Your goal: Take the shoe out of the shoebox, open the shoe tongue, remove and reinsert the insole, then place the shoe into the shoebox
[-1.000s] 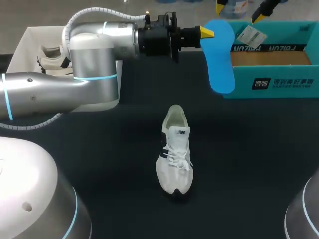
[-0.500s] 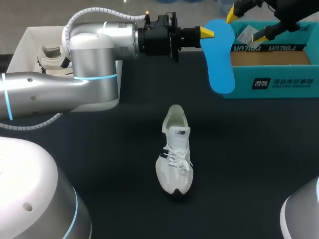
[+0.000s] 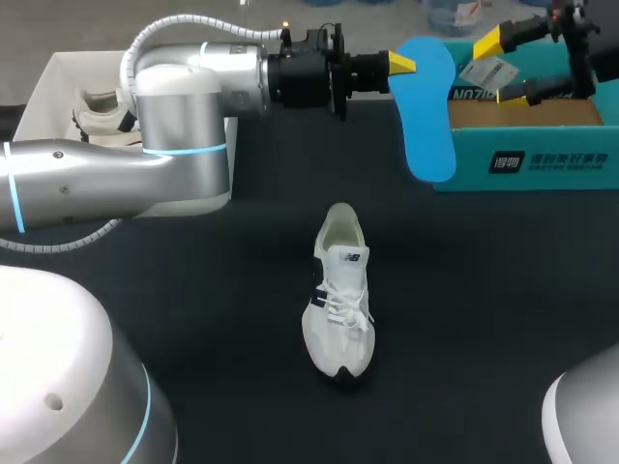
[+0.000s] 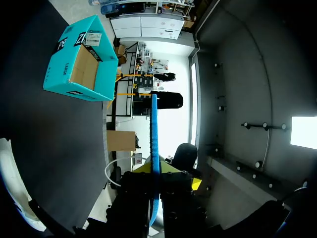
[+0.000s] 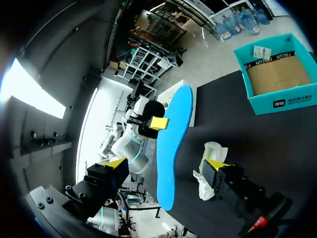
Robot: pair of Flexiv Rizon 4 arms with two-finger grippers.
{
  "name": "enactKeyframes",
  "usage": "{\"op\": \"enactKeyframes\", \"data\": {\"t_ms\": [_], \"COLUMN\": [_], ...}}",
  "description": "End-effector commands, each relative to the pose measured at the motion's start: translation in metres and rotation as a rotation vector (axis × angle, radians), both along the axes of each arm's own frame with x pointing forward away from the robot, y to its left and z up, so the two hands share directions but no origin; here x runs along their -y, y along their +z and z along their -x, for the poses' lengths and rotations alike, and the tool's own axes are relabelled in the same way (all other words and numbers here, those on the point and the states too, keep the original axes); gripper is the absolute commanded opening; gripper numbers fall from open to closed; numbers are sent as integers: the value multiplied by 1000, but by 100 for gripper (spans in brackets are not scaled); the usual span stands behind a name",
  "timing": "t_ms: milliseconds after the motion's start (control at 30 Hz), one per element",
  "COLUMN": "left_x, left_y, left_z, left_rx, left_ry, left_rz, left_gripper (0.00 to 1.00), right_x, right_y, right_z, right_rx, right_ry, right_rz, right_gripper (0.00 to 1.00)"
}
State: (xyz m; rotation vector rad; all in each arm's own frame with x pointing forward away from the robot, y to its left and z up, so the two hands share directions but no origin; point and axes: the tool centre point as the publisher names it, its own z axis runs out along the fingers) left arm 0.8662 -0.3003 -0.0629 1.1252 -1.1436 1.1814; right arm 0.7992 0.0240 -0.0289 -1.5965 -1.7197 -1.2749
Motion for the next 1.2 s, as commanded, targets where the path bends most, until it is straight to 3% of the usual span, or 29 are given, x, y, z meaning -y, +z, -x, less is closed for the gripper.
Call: {"op": "enactKeyframes", "data": {"t_ms": [33, 367, 1200], "left_x": [1, 1, 1], "left_y": [0, 0, 0], "left_z": [0, 0, 0], "left_rx": [0, 0, 0], "left_ry": [0, 0, 0], "left_rz": [2, 2, 2], "left_gripper": [0, 0, 0], "right_x": [3, 5, 21], "right_y": [-9, -23, -42], "right_z": [-1, -7, -14], "right_rx": [31, -5, -59], "right_ry": [110, 171, 141], "right_rz": [-252, -283, -307], "right_gripper": [100, 100, 100]}}
